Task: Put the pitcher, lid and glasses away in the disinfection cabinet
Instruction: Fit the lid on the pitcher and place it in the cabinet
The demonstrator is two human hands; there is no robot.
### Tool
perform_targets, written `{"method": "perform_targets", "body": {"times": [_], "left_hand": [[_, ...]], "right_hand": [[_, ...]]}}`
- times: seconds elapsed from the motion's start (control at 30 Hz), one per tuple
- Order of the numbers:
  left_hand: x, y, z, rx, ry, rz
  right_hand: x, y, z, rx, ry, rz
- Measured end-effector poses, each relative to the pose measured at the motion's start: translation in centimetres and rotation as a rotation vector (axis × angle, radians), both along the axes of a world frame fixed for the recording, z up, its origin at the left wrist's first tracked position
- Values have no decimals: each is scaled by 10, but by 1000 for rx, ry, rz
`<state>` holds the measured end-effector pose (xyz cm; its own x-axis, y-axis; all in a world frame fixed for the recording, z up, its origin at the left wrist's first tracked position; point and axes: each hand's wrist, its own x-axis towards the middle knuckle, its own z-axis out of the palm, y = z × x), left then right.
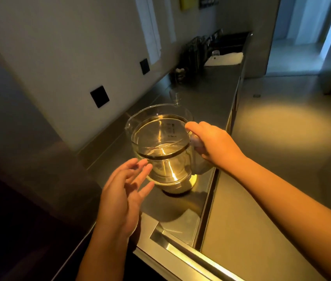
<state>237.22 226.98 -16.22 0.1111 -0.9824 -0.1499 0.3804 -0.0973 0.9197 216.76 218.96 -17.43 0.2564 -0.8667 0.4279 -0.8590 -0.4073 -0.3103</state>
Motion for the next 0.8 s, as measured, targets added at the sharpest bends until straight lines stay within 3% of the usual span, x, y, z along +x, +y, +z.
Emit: {"method": "perform_targets", "body": {"times": [0.13,0.23,0.37,0.8], "left_hand": [[-2,-4,8,317,149,-194],[-7,-7,5,405,214,-223],[-16,-4,2,428,319,-179],[-37,31,19,308,415,-153]], "right_hand": [[-14,6,8,-40,-20,-47],[-23,15,18,-48,-6,-40],[-34,27,32,-2,-31,-11],[-51,69,70,-182,-103,6]]}}
